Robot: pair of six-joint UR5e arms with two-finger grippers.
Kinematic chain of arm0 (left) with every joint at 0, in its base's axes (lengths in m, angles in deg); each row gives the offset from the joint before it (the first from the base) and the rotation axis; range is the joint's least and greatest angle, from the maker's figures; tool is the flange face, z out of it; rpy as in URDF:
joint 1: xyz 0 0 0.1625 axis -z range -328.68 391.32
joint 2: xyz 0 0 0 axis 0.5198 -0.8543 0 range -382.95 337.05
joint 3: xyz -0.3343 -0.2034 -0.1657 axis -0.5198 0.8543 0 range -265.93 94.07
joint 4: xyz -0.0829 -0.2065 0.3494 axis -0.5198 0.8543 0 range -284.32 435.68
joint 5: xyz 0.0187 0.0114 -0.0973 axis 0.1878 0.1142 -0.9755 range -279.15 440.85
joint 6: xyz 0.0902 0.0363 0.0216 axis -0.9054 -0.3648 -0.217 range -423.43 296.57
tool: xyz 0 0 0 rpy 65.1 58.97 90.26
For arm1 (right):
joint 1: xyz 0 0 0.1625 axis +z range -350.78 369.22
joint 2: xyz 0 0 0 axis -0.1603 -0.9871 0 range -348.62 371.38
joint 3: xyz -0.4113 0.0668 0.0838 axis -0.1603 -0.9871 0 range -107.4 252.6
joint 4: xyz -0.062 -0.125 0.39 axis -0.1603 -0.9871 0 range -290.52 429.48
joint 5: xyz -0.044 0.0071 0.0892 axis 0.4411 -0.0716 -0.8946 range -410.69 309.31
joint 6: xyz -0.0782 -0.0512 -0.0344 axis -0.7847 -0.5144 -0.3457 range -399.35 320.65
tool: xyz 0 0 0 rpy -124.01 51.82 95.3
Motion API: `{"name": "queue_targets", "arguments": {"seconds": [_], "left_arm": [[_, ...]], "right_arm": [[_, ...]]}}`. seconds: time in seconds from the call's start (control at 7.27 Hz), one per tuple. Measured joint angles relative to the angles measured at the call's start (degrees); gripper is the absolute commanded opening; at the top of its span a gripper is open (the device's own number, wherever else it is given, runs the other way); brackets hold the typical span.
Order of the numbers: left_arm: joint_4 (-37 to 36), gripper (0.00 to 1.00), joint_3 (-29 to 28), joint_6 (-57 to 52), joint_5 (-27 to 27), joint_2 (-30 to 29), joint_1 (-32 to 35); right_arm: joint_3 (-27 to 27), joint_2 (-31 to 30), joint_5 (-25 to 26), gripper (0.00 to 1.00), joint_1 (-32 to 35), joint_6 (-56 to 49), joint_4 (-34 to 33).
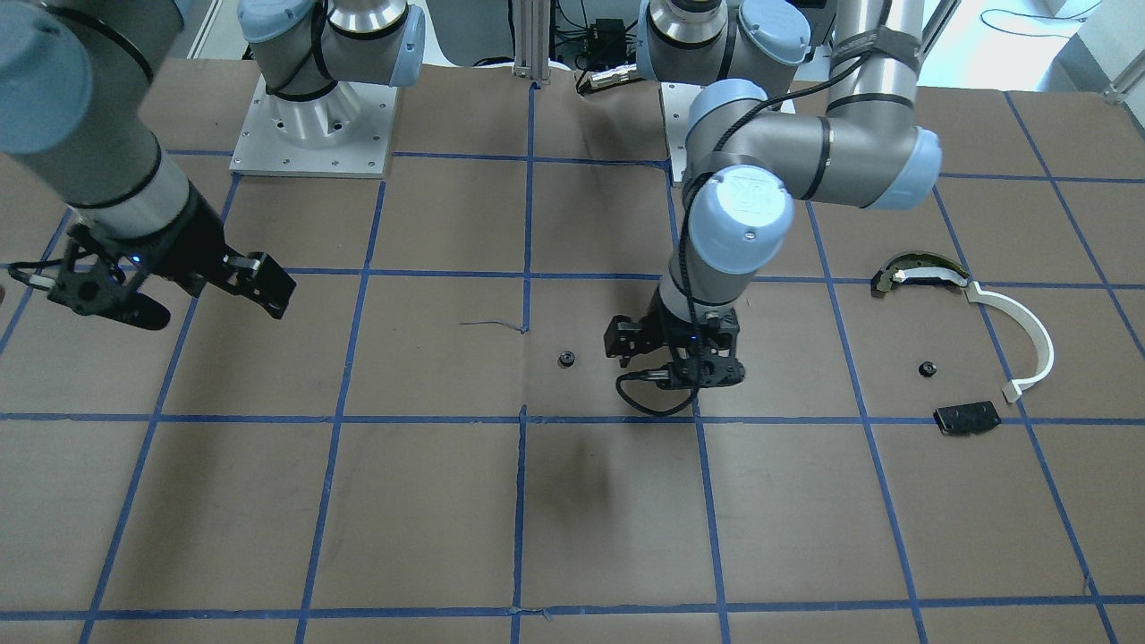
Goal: Place bearing gear from tray to pile
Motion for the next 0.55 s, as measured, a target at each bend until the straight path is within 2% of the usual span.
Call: {"name": "queue_targets", "arguments": {"seconds": [0.28, 0.55], "left_arm": [[-4.8, 0.90, 0.7, 6.4, 0.3, -4.4, 6.1], [-6.7, 0.90, 1.6, 9.1, 0.3, -6.3, 8.8]], "right_arm": [[-0.3, -5.1, -0.1, 1.00, -1.1, -1.9, 3.9], [0.0, -6.5, 0.2, 1.00, -1.0, -1.6, 5.6]]}}
